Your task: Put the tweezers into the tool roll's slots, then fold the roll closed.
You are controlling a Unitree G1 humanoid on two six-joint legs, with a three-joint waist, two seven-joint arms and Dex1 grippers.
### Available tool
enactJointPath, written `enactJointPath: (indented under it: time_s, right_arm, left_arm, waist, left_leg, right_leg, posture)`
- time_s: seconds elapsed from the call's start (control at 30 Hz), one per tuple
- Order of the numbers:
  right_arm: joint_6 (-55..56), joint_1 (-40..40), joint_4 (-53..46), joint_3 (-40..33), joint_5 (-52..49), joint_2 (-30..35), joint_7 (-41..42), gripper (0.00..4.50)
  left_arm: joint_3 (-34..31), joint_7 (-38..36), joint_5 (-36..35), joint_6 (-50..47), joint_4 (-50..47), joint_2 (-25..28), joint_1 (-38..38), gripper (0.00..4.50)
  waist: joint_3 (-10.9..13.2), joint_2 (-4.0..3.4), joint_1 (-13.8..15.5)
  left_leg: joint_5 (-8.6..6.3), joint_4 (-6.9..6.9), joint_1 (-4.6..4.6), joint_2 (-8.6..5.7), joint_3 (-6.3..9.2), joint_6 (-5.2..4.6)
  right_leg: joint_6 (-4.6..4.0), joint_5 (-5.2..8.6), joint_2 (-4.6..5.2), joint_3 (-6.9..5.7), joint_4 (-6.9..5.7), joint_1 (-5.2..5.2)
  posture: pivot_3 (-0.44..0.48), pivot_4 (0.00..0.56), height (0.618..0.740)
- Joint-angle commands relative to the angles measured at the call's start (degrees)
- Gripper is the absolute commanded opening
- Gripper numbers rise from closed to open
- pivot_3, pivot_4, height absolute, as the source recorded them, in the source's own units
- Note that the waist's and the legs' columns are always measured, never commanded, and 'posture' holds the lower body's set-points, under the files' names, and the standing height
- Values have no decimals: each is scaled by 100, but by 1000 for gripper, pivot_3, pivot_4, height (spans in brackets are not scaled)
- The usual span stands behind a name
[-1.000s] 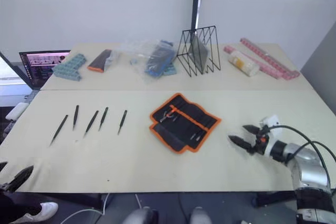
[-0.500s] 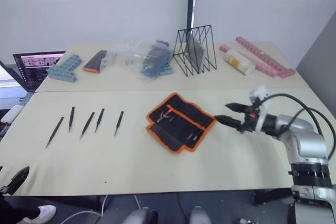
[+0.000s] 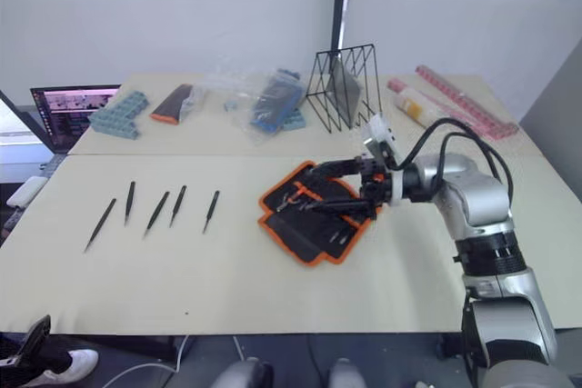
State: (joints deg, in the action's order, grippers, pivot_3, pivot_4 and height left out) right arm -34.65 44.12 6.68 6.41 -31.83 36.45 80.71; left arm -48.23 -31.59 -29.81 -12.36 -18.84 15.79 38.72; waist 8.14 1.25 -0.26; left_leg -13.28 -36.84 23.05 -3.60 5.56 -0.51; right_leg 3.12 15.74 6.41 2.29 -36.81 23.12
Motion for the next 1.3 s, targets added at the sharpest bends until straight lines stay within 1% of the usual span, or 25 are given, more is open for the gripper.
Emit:
enactJointPath:
  time_s: [0.03, 0.17, 0.27, 0.5, 0.7, 0.87, 0.93, 1.07, 1.17, 1.3]
  right_arm:
    - [285, 203, 108, 12, 78, -119, 133, 4472]
    - [431, 212, 139, 48, 162, -189, 168, 4472]
    - [443, 168, 75, 22, 180, -203, 113, 4472]
    - [391, -255, -426, -172, 172, -43, -187, 4472]
    - [239, -837, -1131, -479, 43, 207, -581, 4472]
    - [96, -1145, -1545, -709, -83, 375, -863, 4472]
    - [49, -1235, -1663, -797, -124, 434, -959, 4472]
    - [-55, -1362, -1842, -905, -230, 520, -1117, 4472]
    - [-87, -1426, -1934, -980, -285, 567, -1217, 4500]
    - [-112, -1480, -1991, -1029, -330, 635, -1305, 4500]
  left_arm:
    - [-109, 183, -120, 131, -346, -103, 168, 4500]
    - [-88, 301, -126, 59, -359, -50, 102, 4500]
    - [-47, 426, -129, -105, -159, 221, -219, 4500]
    - [320, 516, -25, -525, 723, 1235, -1574, 4500]
    - [1104, 222, 329, -623, 2032, 2066, -2895, 4500]
    - [1610, 118, 596, -643, 2993, 2358, -3724, 4500]
    - [1794, 63, 704, -581, 3248, 2395, -3960, 4500]
    - [2011, 205, 896, -651, 3734, 2461, -4487, 4500]
    - [2129, 188, 957, -811, 4062, 2505, -4779, 3639]
    - [2027, 171, 835, -1067, 4371, 2524, -5013, 2278]
  waist:
    - [0, 0, 2]
    - [0, 0, 12]
    - [0, 0, 23]
    - [-1, 1, 72]
    - [-2, 2, 75]
    - [-2, 4, 15]
    - [-2, 4, 6]
    - [-2, 4, 3]
    - [-3, 5, 4]
    - [-3, 4, 1]
  left_leg:
    - [0, 0, 1, 0, 0, 0]
    - [1, 0, 1, -2, 0, 1]
    - [1, -1, 0, -2, 0, 1]
    - [7, -2, -8, 1, 2, 10]
    - [7, -1, -9, 0, 3, 11]
    - [7, -1, -9, 1, 1, 12]
    - [7, -1, -7, 1, 1, 12]
    - [7, 0, -8, 2, 1, 12]
    - [7, -1, -9, 2, 1, 12]
    - [7, -1, -9, -1, 1, 12]
  right_leg:
    - [0, 0, -2, -1, -1, 2]
    - [0, 0, -3, -3, -1, 1]
    - [0, 0, -7, -4, -2, 1]
    - [-10, -7, -21, -7, -20, 3]
    - [-10, -8, -23, -7, -30, 10]
    - [-10, -8, -27, -4, -32, 14]
    - [-10, -8, -25, -4, -34, 16]
    - [-10, -8, -25, -4, -35, 16]
    - [-10, -8, -25, -4, -37, 15]
    - [-9, -8, -23, -3, -39, 15]
  posture:
    - [0, 150, 740]
    - [0, 150, 740]
    - [0, 150, 740]
    - [0, 150, 740]
    - [0, 150, 740]
    - [0, 150, 740]
    - [0, 150, 740]
    - [0, 150, 740]
    - [0, 150, 740]
    - [0, 150, 740]
